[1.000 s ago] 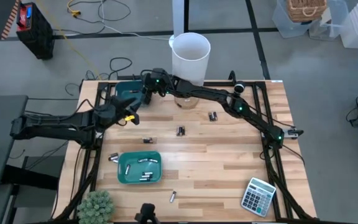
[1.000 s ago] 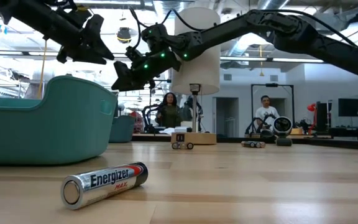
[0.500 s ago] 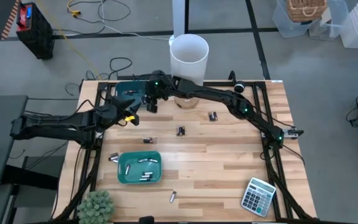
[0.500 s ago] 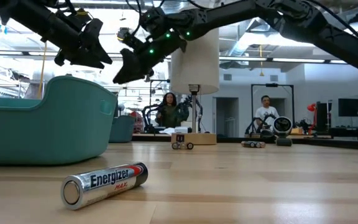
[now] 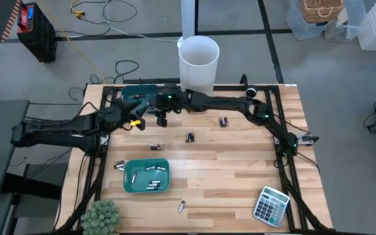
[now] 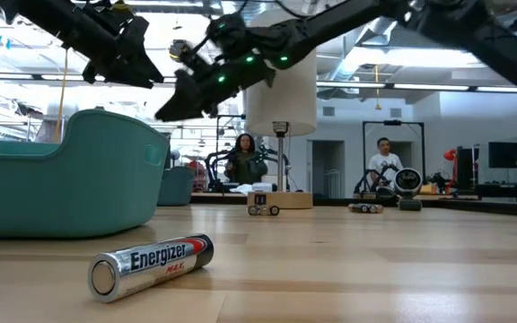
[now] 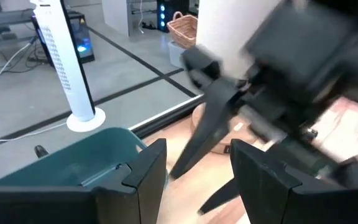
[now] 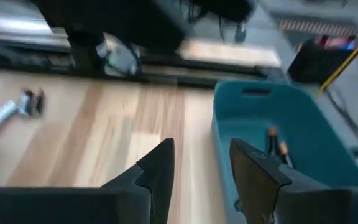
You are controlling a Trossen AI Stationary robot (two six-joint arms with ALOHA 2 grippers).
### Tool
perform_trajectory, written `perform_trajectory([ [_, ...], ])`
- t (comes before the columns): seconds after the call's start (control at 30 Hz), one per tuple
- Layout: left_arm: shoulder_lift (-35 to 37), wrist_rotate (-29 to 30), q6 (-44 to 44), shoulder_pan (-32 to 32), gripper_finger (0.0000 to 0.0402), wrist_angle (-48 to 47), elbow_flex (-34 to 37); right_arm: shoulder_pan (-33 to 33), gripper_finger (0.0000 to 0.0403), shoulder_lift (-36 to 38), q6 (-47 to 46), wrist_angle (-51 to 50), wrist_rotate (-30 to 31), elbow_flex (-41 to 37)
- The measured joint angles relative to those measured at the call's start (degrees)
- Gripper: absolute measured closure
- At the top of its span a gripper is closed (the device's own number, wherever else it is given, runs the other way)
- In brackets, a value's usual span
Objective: Sort batteries
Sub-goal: Put the silver battery into the green bin
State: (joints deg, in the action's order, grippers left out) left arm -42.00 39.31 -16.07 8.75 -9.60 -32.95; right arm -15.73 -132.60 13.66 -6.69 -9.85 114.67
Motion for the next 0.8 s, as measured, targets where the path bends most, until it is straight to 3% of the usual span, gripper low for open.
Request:
perform_trajectory([
  [0.2, 0.0, -0.2, 0.4, 0.0, 0.0229, -1.5, 0.0, -1.0, 0.0250, 12.6, -1.6, 18.2, 0.0, -23.7],
  [0.4, -0.8, -3.0, 0.3, 1.1, 0.0229, -3.0, 0.0, -2.4, 0.0253, 24.1, -1.5, 26.5, 0.0, -43.3],
  [0.6, -5.9, -6.3, -5.3, 3.2, 0.0229, -13.5, -3.6, -4.4, 0.0253, 33.0, 0.3, 28.9, 0.9, -53.7],
  [0.8, -12.3, -11.3, -11.5, 3.1, 0.0229, -25.2, -8.4, -5.4, 0.0253, 37.2, 1.9, 29.7, 1.0, -57.4],
])
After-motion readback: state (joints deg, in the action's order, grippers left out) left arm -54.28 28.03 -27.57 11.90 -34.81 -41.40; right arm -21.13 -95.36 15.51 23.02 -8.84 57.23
